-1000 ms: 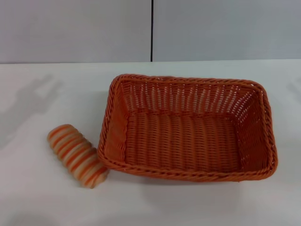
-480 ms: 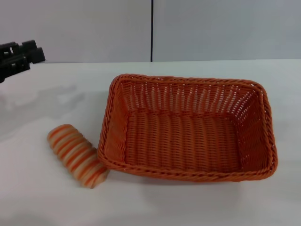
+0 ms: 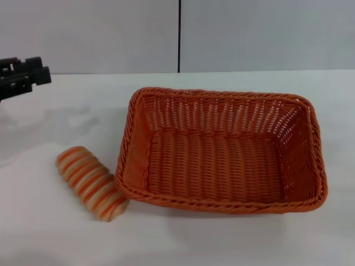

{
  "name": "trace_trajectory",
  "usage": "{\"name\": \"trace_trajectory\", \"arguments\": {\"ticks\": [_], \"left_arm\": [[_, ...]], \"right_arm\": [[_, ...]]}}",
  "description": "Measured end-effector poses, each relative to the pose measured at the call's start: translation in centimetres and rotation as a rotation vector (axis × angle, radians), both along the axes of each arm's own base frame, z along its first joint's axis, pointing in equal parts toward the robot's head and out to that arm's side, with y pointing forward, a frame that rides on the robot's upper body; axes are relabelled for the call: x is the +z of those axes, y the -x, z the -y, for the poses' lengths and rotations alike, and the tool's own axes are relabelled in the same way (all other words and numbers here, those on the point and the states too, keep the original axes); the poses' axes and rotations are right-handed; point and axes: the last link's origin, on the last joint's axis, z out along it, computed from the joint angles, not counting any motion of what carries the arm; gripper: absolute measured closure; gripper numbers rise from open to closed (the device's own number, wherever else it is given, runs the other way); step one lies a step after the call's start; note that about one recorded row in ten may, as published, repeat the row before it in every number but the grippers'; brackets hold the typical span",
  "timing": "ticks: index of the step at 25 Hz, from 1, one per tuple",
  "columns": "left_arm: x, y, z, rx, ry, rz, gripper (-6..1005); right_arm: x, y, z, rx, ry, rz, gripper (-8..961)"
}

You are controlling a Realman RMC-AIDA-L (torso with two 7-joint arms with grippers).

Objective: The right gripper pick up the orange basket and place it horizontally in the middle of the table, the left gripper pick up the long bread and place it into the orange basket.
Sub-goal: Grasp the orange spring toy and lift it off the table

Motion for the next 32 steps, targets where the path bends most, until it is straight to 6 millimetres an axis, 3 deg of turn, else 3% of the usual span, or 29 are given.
{"name": "trace_trajectory", "arguments": {"ticks": [8, 16, 25, 32], "left_arm": [[-0.7, -0.4, -0.4, 0.002, 0.124, -0.218, 505], [-2.2, -0.3, -1.0, 0.015, 0.174, -0.317, 476], [-3.9, 2.3, -0.7, 0.141, 0.181, -0.376, 443], [-4.7, 3.1, -0.2, 0.152, 0.195, -0.409, 394]], "right_arm": [[-0.3, 0.0, -0.1, -0.004, 0.004, -0.008, 397], [-0.7, -0.5, 0.4, -0.027, -0.001, -0.016, 396], [-0.7, -0.5, 0.3, -0.038, -0.012, -0.023, 397], [-0.8, -0.4, -0.1, -0.038, -0.011, -0.024, 397]]}}
